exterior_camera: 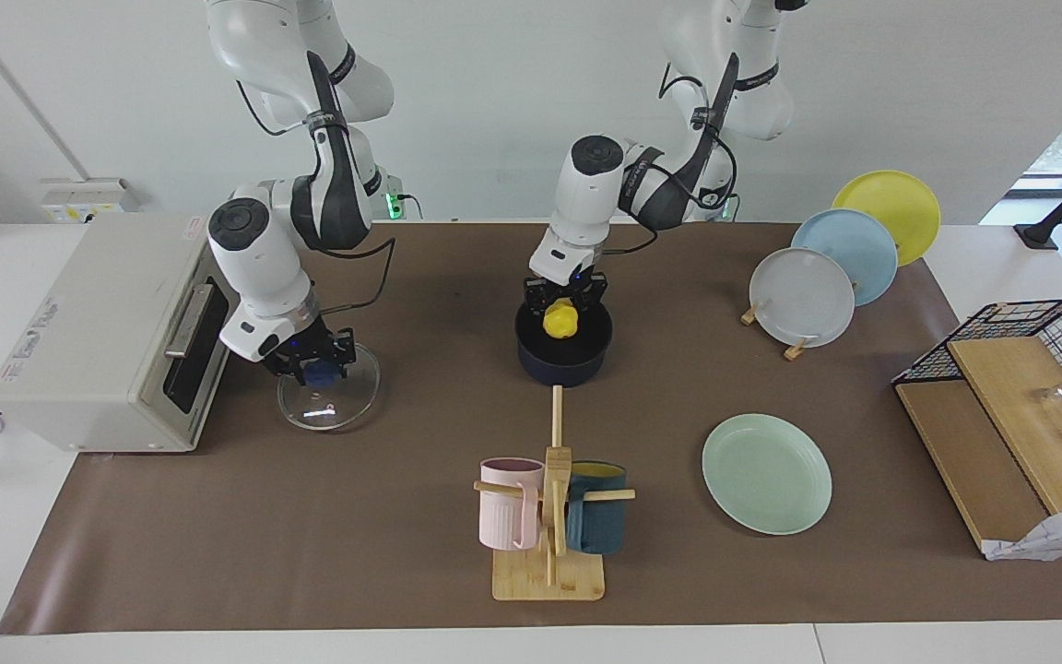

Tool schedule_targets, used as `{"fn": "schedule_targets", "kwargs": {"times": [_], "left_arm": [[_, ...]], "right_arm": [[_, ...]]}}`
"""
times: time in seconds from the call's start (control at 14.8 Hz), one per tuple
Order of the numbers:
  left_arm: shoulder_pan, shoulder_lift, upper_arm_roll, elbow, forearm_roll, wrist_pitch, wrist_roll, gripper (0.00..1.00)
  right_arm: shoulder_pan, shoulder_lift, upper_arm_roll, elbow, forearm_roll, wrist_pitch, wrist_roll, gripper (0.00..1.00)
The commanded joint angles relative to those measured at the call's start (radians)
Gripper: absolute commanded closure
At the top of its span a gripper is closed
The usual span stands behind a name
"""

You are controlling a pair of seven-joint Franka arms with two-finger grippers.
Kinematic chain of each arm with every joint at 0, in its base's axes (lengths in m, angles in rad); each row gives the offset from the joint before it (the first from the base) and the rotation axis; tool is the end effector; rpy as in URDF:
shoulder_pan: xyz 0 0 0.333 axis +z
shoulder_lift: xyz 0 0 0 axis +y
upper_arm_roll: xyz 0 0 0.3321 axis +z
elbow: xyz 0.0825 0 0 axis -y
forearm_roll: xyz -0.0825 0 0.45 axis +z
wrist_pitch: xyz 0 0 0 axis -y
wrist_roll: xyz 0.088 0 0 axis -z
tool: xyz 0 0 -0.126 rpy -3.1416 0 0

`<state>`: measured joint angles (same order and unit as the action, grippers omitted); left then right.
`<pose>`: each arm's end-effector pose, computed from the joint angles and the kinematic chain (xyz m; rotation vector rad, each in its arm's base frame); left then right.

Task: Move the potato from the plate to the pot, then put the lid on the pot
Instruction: 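Carry the potato over the black pan with the left gripper and release it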

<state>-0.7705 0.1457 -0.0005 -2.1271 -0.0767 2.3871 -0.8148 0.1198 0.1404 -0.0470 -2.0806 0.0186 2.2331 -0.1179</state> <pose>0.4496 -0.4392 0.3069 3.0170 0.1460 0.0612 0.6241 0.0466 0.3187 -3.1210 -0.2814 -0.0195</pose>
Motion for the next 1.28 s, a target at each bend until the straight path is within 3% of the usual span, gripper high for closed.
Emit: {"fn": "schedule_targets", "kwargs": {"times": [0.0,0.74,0.81,0.95,1.01,1.22], "left_arm": [[-0.024,0.021,0.02,-0.014,-0.008,0.052,-0.003,1.0],[-0.055,0.063,0.023,-0.016,0.005,0.058,0.026,0.99],[-0.044,0.063,0.023,-0.014,0.005,0.055,0.055,0.85],[-0.039,0.063,0.023,-0.013,0.003,0.049,0.081,0.27],[-0.039,0.063,0.025,-0.011,0.005,0.047,0.085,0.12],[-0.013,0.049,0.028,0.006,0.005,0.005,0.109,0.06]], "right_arm": [[0.009,0.03,0.004,0.085,0.024,-0.068,-0.025,1.0],[0.072,0.047,0.004,0.232,0.052,-0.22,0.073,1.0],[0.08,0.048,0.004,0.241,0.052,-0.228,0.089,1.0],[0.089,0.053,0.004,0.244,0.052,-0.228,0.112,1.0],[0.096,0.053,0.004,0.244,0.052,-0.228,0.115,1.0],[0.11,0.053,0.006,0.246,0.05,-0.23,0.138,1.0]]}}
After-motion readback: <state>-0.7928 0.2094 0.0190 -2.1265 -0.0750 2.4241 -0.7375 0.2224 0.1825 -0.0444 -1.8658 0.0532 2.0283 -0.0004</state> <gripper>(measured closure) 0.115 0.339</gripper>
